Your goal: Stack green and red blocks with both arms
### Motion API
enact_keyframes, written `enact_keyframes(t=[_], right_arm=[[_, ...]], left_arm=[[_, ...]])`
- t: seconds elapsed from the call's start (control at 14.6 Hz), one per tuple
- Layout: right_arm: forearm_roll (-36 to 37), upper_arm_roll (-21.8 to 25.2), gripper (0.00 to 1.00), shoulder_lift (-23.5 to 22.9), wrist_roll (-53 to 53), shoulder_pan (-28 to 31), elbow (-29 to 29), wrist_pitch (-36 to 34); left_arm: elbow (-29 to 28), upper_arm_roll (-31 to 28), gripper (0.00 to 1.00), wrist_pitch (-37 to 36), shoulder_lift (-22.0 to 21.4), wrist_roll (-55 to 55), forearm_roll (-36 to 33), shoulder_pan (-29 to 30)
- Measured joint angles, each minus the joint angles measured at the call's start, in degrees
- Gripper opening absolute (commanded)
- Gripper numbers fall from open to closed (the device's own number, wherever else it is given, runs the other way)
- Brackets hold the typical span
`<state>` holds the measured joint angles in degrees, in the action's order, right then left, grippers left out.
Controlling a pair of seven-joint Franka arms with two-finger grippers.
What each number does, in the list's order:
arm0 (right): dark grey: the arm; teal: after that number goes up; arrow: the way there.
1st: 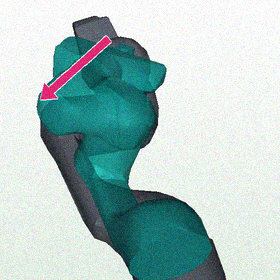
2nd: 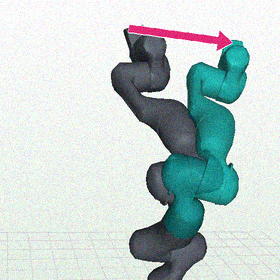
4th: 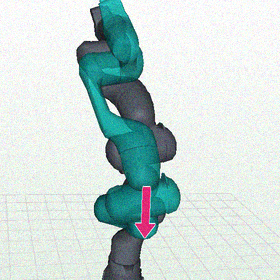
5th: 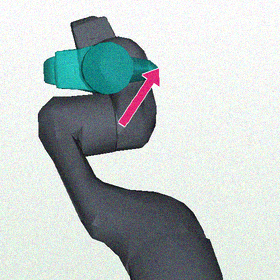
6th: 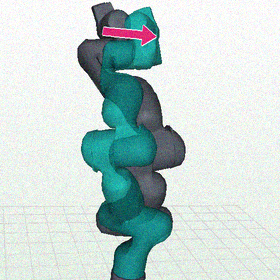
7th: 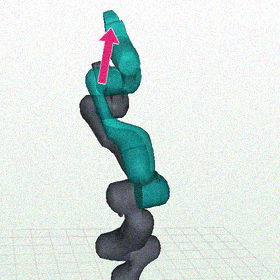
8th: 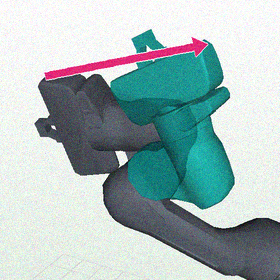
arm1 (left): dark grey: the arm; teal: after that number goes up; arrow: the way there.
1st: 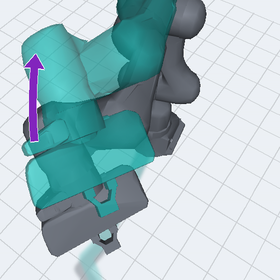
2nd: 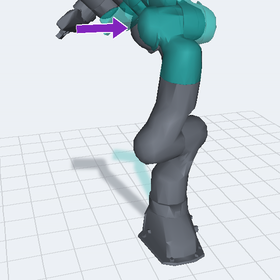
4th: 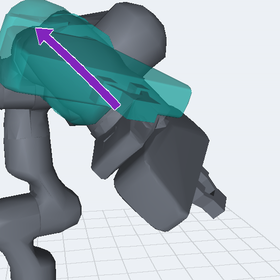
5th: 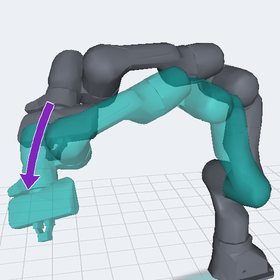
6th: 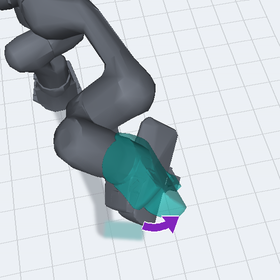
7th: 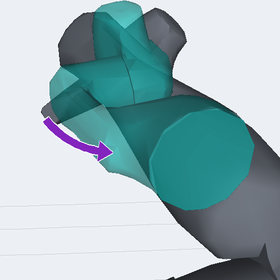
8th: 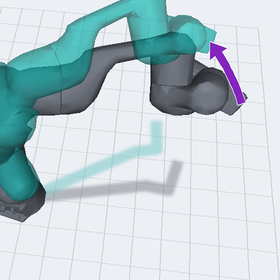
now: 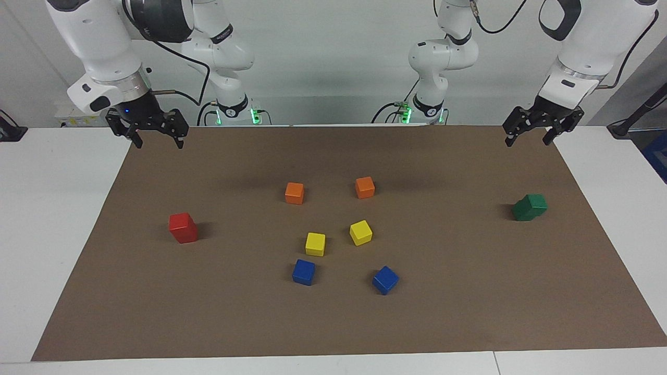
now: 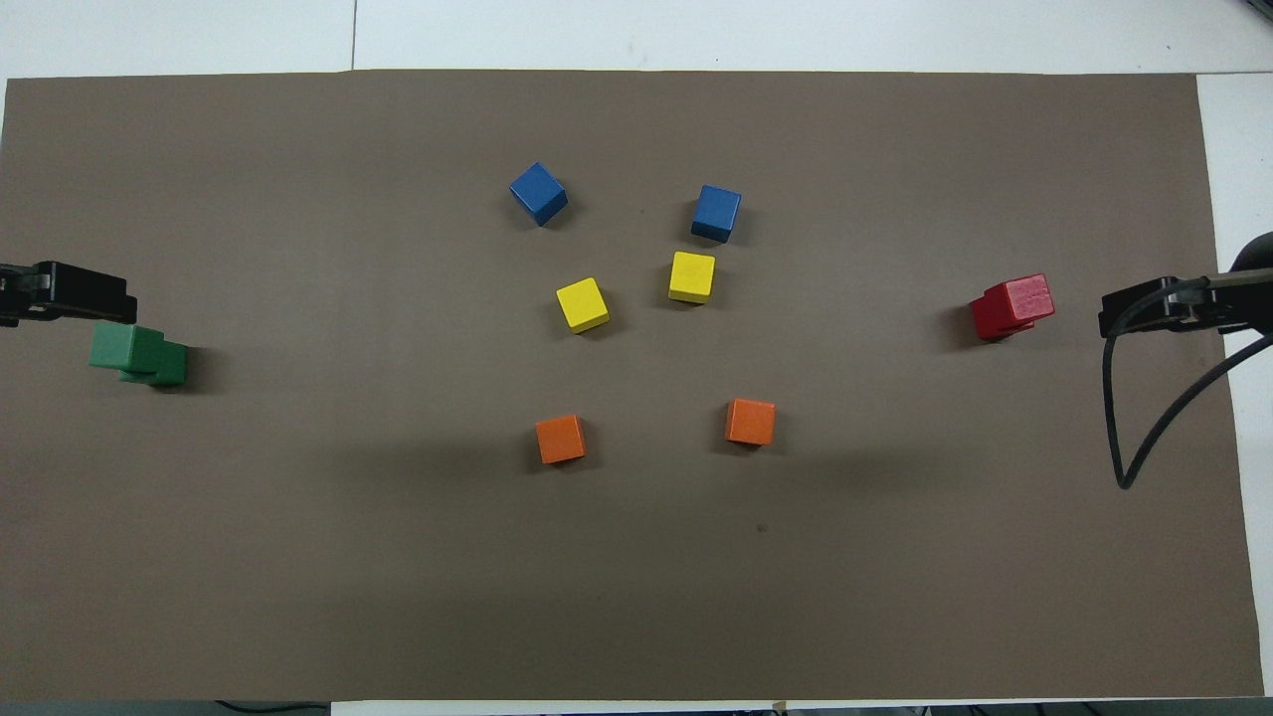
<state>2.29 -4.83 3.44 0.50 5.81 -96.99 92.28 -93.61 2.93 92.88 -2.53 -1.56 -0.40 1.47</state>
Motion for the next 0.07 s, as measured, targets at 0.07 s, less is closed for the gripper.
enact_keyframes(t=[0.07], right_arm=[[0.0, 0.0, 1.0, 0.0, 0.0, 0.0, 0.0, 0.0]], left_arm=[[0.0, 0.0, 1.0, 0.0, 0.0, 0.0, 0.0, 0.0]])
